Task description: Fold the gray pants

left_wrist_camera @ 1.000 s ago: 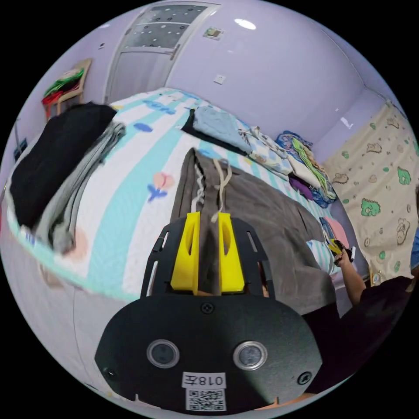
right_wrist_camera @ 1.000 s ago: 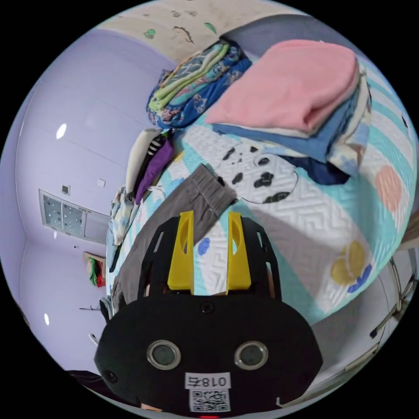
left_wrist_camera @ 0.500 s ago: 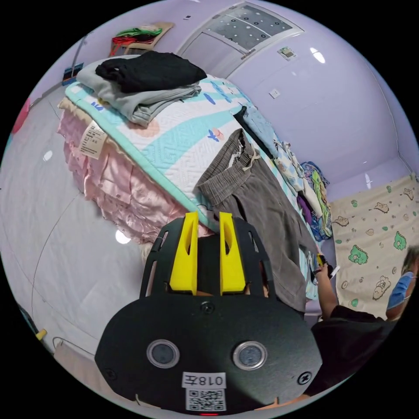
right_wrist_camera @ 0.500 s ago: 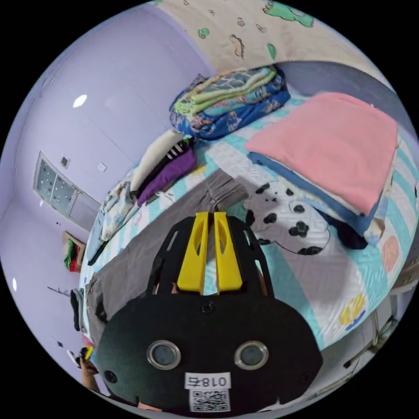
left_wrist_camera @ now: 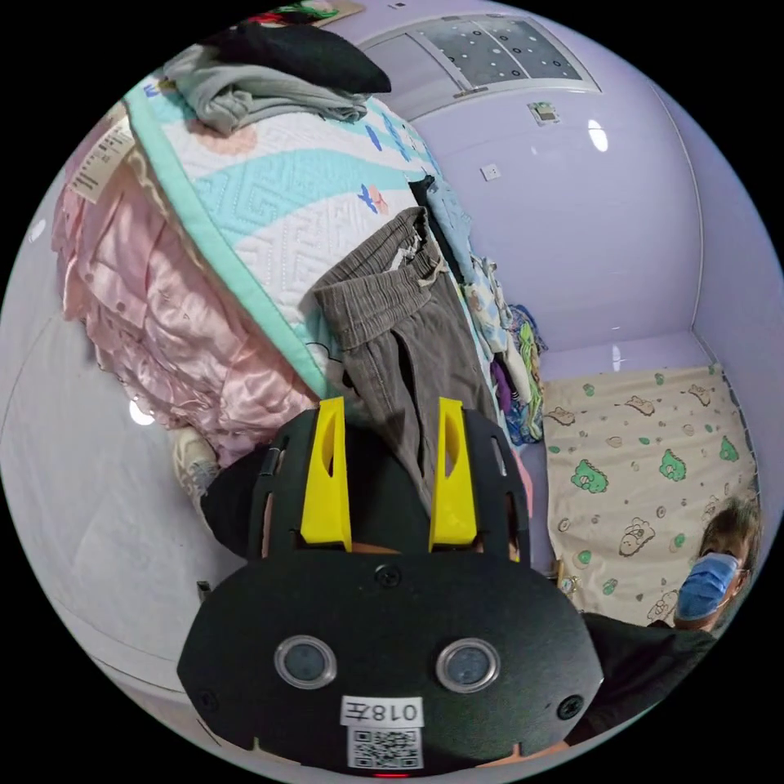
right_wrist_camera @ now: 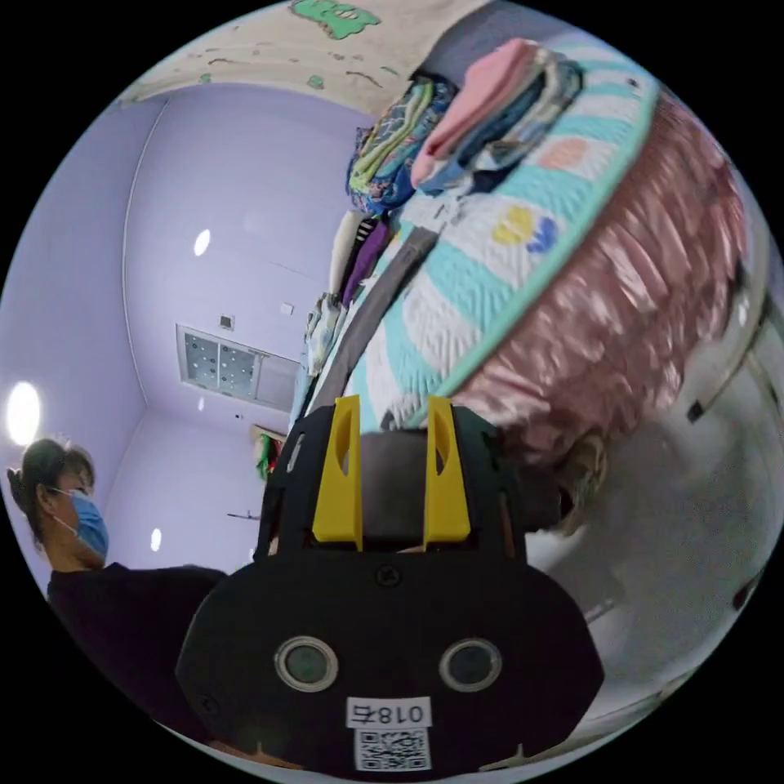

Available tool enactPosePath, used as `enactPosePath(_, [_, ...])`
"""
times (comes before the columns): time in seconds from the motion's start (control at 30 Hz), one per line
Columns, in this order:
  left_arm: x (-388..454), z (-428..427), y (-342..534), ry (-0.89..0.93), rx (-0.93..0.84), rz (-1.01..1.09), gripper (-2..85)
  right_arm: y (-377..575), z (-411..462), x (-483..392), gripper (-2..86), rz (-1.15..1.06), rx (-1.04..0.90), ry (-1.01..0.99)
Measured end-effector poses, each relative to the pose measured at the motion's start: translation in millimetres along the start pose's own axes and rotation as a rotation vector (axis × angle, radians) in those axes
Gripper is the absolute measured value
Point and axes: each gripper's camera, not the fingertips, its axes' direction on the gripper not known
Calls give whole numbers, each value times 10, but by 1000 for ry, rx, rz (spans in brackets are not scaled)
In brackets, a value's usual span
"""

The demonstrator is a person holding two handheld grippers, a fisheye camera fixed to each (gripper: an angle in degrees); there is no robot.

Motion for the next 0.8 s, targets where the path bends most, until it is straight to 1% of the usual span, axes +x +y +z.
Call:
enactPosePath(0.17, [-109, 210, -51, 28, -72, -20, 160, 617, -494, 337, 114, 131, 50, -51])
enactPosePath(0.27, [-182, 292, -117, 80, -93, -47, 155, 754, -551, 483, 113, 181, 42, -137])
enactPosePath(0.33, [-149, 310, -138, 71, -96, -46, 141, 776, -526, 511, 114, 187, 14, -134])
enactPosePath(0.4, [-75, 290, -118, -6, -98, -41, 91, 775, -468, 538, 115, 192, -26, -134])
enactPosePath(0.43, [-26, 243, -78, -51, -82, -31, 36, 777, -456, 551, 115, 198, -31, -140])
enactPosePath(0.47, [33, 180, -26, -17, -47, 6, 5, 782, -435, 587, 116, 217, -43, -151])
enactPosePath(0.57, [184, 30, 74, 71, -1, 70, -6, 828, -424, 693, 118, 270, -52, -174])
enactPosePath(0.67, [390, -77, 134, 87, 13, 134, -9, 858, -437, 779, 122, 310, -54, -202])
enactPosePath(0.8, [562, -109, 164, 90, 19, 163, -9, 822, -462, 987, 124, 385, -14, -206])
